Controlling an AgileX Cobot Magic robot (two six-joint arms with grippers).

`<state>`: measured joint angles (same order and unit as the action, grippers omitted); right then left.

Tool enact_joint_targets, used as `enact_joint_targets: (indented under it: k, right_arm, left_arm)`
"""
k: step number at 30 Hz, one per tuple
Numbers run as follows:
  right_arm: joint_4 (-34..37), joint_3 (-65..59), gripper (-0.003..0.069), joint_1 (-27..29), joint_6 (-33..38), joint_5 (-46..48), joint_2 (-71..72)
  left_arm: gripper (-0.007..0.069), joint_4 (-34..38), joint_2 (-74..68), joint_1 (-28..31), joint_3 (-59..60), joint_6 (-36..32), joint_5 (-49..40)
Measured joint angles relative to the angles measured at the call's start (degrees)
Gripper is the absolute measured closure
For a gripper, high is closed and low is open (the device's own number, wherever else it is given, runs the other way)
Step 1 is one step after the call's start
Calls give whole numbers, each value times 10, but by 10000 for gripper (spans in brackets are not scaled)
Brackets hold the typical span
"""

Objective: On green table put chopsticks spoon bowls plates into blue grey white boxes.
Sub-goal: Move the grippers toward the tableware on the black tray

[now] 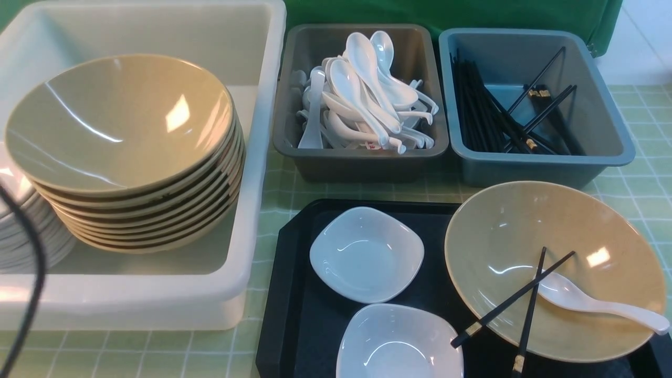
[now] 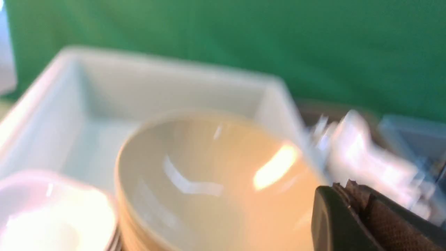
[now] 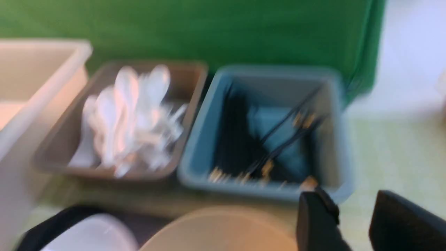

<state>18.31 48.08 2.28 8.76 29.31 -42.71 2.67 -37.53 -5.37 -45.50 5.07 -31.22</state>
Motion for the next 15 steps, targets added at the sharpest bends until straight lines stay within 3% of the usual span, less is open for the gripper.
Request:
enact_joint_targets:
  k: [3, 4, 7, 10, 11, 14, 15]
  right_arm:
    - [42, 7, 423, -3, 64, 71, -30]
    - [73, 11, 423, -12, 98, 128, -56]
    - [90, 25, 423, -48, 103, 186, -108]
    - [64, 56, 421, -98, 69, 235, -162]
    - [9, 87, 417, -152, 15, 279, -205]
    - [-93, 131, 404, -236, -88, 324, -262]
    - [-93, 131, 403, -236, -88, 324, -267]
  left_arm:
    - [626, 7, -13, -21, 9, -3, -20]
    - [626, 26, -16, -52, 20, -10, -30]
    - [626, 59, -16, -111, 33, -43, -33]
    - [626, 75, -16, -156, 39, -68, -33]
    - [626, 82, -16, -191, 44, -86, -34]
    - [626, 87, -16, -224, 46, -98, -39]
    - [626, 87, -16, -224, 46, -99, -41]
